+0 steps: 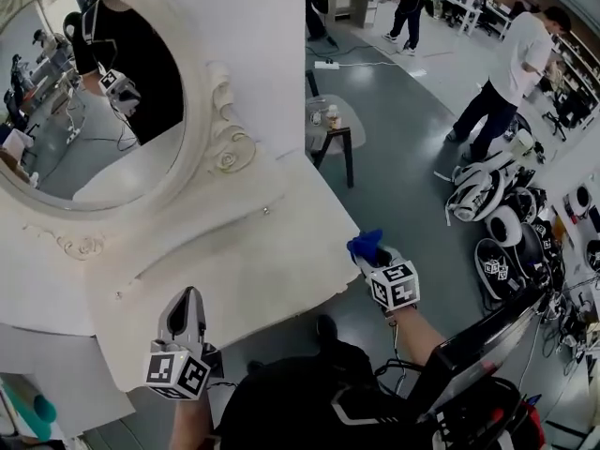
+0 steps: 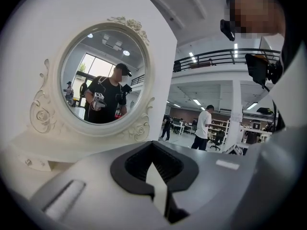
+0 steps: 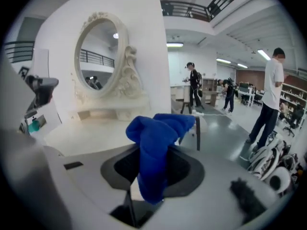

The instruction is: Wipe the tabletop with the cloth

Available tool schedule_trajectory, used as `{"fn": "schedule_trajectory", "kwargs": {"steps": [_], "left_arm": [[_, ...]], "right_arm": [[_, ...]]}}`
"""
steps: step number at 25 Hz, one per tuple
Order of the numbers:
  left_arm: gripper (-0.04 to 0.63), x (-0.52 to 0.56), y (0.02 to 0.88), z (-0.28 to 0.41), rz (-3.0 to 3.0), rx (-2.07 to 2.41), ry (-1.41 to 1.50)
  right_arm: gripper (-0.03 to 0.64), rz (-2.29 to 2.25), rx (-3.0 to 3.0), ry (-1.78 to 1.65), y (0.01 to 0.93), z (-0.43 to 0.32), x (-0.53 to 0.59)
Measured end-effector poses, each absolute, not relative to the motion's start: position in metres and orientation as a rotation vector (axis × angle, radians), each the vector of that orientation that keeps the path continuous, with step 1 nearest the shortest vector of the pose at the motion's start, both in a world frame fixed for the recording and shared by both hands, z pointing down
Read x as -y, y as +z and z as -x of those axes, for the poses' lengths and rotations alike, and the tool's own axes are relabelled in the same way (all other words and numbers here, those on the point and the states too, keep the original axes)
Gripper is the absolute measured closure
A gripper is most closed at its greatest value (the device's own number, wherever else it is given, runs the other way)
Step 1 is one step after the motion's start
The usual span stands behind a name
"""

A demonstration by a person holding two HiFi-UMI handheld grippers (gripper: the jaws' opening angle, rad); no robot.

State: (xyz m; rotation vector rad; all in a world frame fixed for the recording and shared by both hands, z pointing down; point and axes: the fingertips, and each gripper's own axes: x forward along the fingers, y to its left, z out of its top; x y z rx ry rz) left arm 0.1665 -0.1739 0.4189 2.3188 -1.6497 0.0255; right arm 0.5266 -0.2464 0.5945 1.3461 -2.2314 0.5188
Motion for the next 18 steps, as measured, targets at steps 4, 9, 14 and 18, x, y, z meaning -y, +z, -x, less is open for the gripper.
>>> {"fn": "schedule_trajectory", "kwargs": {"steps": [4,9,14,18], "left_arm": [[0.588,0.156,0.402,-0.112,-2.3,1.739,-0.004],[0.588,0.135,0.386,-0.048,-2.296,1.811,-0.094],[0.588,0.117,0.375,-0.008,-2.321,1.827,-0.066],[0.589,0.111,0.365,0.007,-2.364,1.813,-0.073]], "right_arm": [[0.486,-1.38,2.458,0.423,0.505,-0.442,0.245],[0.486,-1.305,2.657,0.274,0.43,-0.338,0.223],[0.486,-1.298,2.738,0.197,0.391,-0.275,0.196],[0.488,-1.289,2.77,0.154,0.371,-0.244,0.183]]}}
